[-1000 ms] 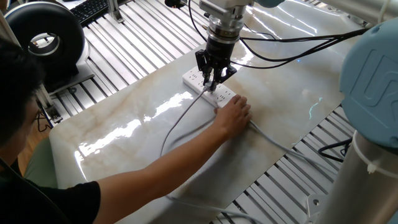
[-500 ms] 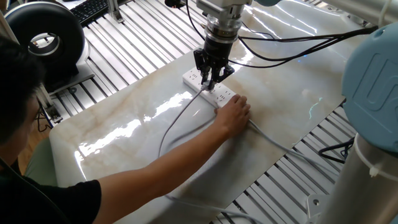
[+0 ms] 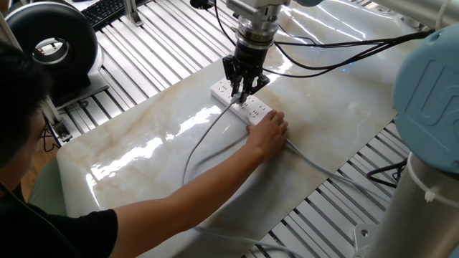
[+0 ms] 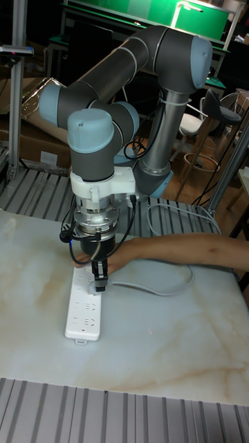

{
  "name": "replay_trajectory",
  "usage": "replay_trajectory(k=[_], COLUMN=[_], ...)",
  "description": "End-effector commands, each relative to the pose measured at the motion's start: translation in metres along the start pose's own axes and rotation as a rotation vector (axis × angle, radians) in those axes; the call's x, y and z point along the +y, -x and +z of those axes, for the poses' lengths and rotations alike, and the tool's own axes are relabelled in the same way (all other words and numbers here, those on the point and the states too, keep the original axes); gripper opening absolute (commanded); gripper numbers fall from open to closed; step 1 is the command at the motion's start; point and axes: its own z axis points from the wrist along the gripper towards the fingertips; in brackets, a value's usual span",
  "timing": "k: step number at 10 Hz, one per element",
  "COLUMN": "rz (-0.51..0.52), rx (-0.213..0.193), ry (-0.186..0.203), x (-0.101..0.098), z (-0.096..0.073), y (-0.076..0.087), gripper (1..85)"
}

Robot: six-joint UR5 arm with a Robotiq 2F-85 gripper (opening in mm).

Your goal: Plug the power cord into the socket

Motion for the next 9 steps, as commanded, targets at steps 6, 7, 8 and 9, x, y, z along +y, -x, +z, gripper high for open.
replay_trajectory(k=[6, 7, 8, 9], rz=[0.026, 0.028, 0.028, 0.026], rx=[-0.016, -0.016, -0.020, -0.019], ry=[-0.008, -0.007, -0.007, -0.009], x=[0.0004, 0.0006, 0.0004, -0.0003], z=[0.0013, 0.0015, 0.0015, 0.0018], y=[-0.0004, 0.0000, 0.0009, 0.0009], gripper=[1.0, 1.0, 1.0, 1.0])
